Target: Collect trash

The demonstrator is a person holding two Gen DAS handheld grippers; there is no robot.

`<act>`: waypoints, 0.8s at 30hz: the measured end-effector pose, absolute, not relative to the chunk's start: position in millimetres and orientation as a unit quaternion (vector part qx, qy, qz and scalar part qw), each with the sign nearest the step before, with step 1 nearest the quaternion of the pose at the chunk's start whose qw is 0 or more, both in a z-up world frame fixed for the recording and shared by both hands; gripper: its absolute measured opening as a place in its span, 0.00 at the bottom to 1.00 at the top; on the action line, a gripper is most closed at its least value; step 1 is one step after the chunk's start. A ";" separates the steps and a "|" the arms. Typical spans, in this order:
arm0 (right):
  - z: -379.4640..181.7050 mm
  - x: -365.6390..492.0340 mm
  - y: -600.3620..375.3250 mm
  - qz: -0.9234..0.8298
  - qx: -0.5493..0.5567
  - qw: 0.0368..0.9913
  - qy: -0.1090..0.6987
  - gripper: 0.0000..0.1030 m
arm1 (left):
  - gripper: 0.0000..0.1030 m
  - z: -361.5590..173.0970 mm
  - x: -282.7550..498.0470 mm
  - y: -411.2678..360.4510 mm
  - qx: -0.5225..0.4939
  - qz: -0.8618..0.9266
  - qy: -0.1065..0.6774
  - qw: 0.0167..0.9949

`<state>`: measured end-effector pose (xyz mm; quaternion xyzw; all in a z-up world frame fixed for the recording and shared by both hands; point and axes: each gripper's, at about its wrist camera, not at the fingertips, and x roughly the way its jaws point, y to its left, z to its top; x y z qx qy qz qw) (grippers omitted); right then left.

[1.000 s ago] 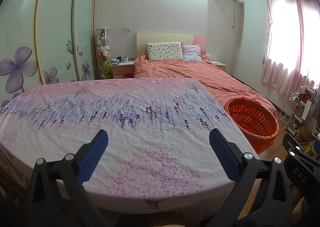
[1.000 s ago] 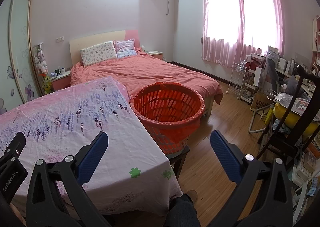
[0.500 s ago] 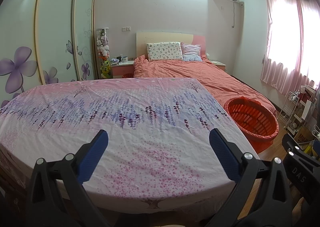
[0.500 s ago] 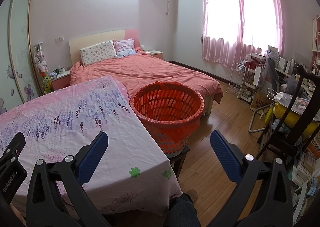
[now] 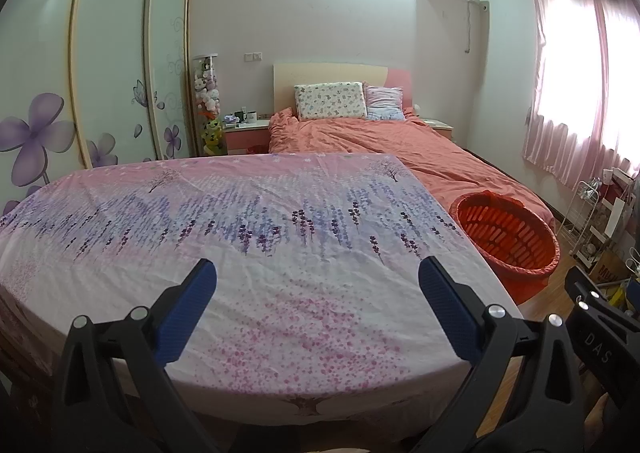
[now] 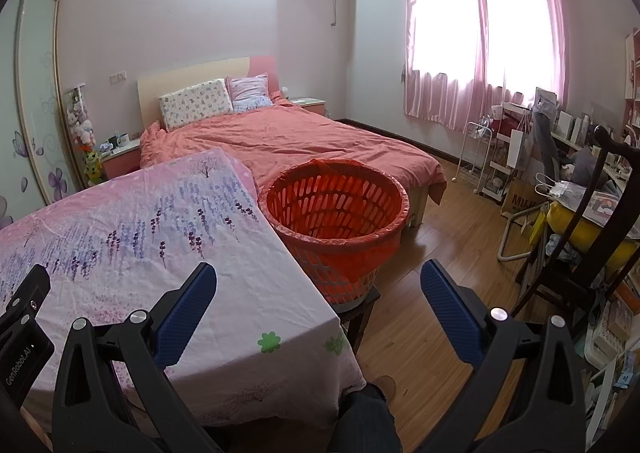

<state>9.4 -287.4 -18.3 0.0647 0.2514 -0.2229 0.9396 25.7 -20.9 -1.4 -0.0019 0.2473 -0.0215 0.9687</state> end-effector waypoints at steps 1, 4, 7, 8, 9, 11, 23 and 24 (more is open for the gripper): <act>-19.1 9.2 -287.7 -0.223 0.065 0.940 0.251 0.98 | 0.96 -1.7 25.1 -20.6 -0.001 -0.020 0.248 0.969; -18.8 9.3 -288.0 -0.223 0.064 0.940 0.251 0.98 | 0.96 -4.1 24.9 -20.6 0.000 -0.020 0.249 0.968; -18.6 9.4 -288.2 -0.223 0.064 0.940 0.251 0.98 | 0.96 -5.2 25.1 -19.5 0.000 -0.018 0.251 0.968; -18.5 9.4 -288.2 -0.223 0.064 0.940 0.252 0.98 | 0.96 -4.4 26.7 -19.1 0.000 -0.018 0.252 0.968; -18.5 9.1 -287.9 -0.223 0.064 0.940 0.252 0.98 | 0.96 -4.6 26.6 -18.5 0.000 -0.017 0.252 0.968; -20.2 8.4 -288.0 -0.223 0.064 0.940 0.252 0.98 | 0.96 -4.7 26.9 -18.2 0.001 -0.016 0.252 0.968; -21.0 7.5 -287.9 -0.222 0.065 0.939 0.252 0.98 | 0.96 -4.9 27.3 -19.3 0.005 -0.015 0.253 0.967; -21.0 7.2 -287.7 -0.222 0.065 0.939 0.253 0.98 | 0.96 -4.7 28.0 -19.0 0.005 -0.015 0.253 0.967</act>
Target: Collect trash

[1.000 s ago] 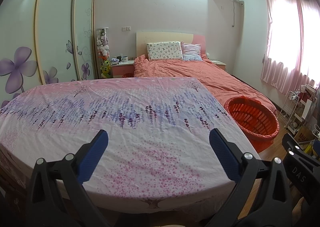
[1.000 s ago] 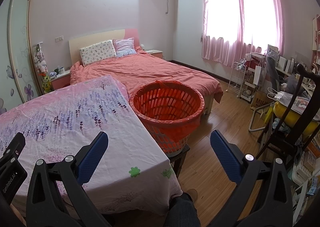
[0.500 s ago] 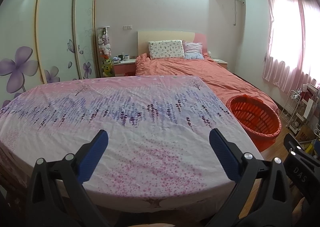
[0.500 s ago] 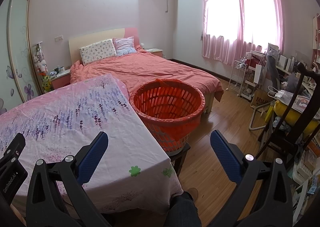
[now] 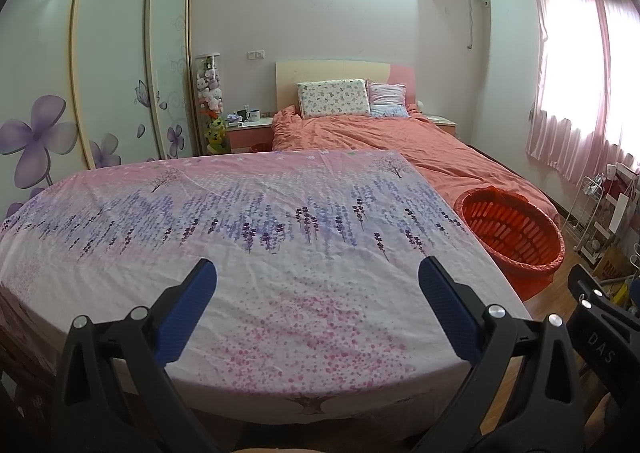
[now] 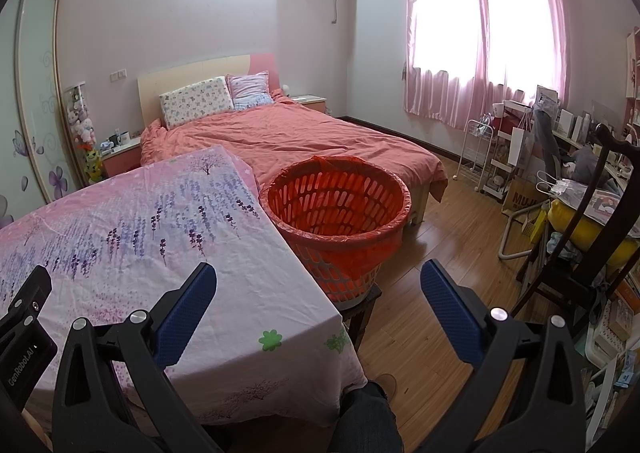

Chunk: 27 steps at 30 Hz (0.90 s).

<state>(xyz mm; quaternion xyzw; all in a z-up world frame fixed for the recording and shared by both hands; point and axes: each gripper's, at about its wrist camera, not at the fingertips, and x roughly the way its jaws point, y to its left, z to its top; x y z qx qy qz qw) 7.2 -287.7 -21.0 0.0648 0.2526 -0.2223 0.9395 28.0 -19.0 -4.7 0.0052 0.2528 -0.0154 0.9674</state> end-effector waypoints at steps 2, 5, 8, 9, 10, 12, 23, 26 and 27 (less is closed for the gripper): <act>-22.0 7.3 -287.7 -0.222 0.065 0.939 0.253 0.98 | 0.96 -4.9 27.7 -18.8 0.005 -0.015 0.253 0.967; -21.8 7.4 -287.9 -0.222 0.065 0.939 0.253 0.98 | 0.96 -4.8 27.7 -19.0 0.005 -0.016 0.253 0.967; -23.6 6.5 -287.1 -0.222 0.065 0.939 0.253 0.98 | 0.96 -4.6 27.8 -19.5 0.006 -0.016 0.253 0.967; -23.5 6.6 -287.3 -0.222 0.065 0.939 0.253 0.98 | 0.96 -4.8 27.5 -19.3 0.006 -0.017 0.253 0.967; -23.4 6.6 -287.3 -0.222 0.065 0.939 0.253 0.98 | 0.96 -4.6 27.7 -19.8 0.006 -0.016 0.253 0.967; -23.2 6.8 -287.4 -0.222 0.065 0.939 0.253 0.98 | 0.96 -4.4 27.8 -20.0 0.005 -0.016 0.253 0.967; -22.5 7.3 -288.2 -0.222 0.066 0.939 0.254 0.98 | 0.96 -5.1 27.4 -18.3 0.008 -0.017 0.253 0.967; -22.2 7.3 -288.3 -0.222 0.066 0.939 0.254 0.98 | 0.96 -5.2 27.7 -18.0 0.009 -0.016 0.254 0.967; -22.1 7.5 -288.5 -0.222 0.066 0.939 0.254 0.98 | 0.96 -5.1 28.3 -17.3 0.010 -0.017 0.254 0.967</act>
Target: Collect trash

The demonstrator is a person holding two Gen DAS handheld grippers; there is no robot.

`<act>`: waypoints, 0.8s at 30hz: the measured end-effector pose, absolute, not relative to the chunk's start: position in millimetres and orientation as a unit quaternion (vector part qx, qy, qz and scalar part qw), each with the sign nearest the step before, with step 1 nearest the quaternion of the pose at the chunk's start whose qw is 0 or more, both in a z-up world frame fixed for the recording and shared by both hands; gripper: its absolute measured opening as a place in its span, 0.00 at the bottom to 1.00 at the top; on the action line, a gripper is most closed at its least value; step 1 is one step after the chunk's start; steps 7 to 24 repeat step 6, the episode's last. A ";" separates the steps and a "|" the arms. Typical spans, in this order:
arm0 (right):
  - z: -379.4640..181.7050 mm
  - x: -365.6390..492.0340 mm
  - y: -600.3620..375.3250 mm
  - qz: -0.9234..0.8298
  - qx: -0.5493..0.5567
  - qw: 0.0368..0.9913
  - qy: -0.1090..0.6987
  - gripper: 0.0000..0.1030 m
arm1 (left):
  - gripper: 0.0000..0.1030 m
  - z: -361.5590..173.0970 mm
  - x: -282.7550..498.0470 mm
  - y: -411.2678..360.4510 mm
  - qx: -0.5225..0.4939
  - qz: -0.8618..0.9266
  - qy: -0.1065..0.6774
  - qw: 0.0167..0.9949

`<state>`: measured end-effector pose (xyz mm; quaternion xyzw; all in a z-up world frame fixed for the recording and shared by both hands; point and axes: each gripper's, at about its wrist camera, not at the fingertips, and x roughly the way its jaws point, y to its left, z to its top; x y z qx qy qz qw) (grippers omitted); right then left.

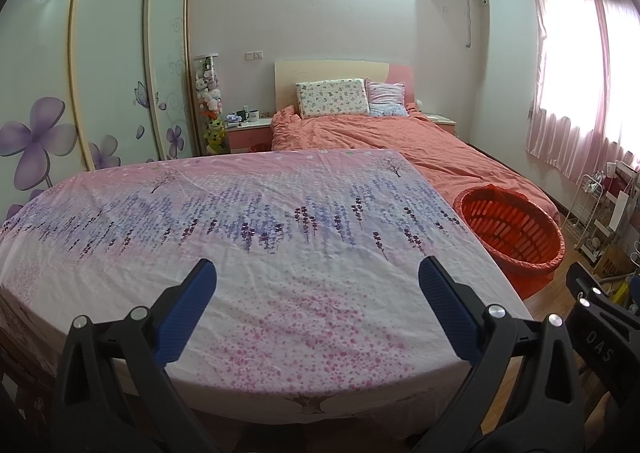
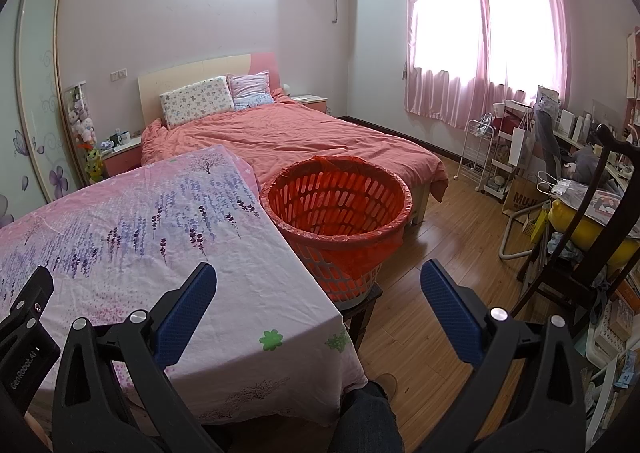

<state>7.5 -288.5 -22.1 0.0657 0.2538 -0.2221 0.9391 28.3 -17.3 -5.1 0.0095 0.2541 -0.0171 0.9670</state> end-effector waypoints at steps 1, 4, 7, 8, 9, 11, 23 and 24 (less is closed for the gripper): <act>-22.1 7.5 -288.5 -0.222 0.066 0.939 0.254 0.98 | 0.96 -5.2 27.7 -17.1 0.010 -0.018 0.254 0.967; -21.9 7.6 -288.7 -0.222 0.066 0.939 0.254 0.98 | 0.96 -4.8 28.3 -17.0 0.010 -0.018 0.255 0.967; -21.8 7.7 -288.8 -0.222 0.066 0.939 0.254 0.98 | 0.96 -5.0 28.4 -16.5 0.010 -0.019 0.255 0.967; -21.8 7.7 -288.8 -0.222 0.066 0.939 0.254 0.98 | 0.96 -5.0 28.4 -16.5 0.010 -0.019 0.255 0.967; -21.8 7.7 -288.8 -0.222 0.066 0.939 0.254 0.98 | 0.96 -5.0 28.4 -16.5 0.010 -0.019 0.255 0.967; -21.8 7.7 -288.8 -0.222 0.066 0.939 0.254 0.98 | 0.96 -5.0 28.4 -16.5 0.010 -0.019 0.255 0.967; -21.8 7.7 -288.8 -0.222 0.066 0.939 0.254 0.98 | 0.96 -5.0 28.4 -16.5 0.010 -0.019 0.255 0.967; -21.8 7.7 -288.8 -0.222 0.066 0.939 0.254 0.98 | 0.96 -5.0 28.4 -16.5 0.010 -0.019 0.255 0.967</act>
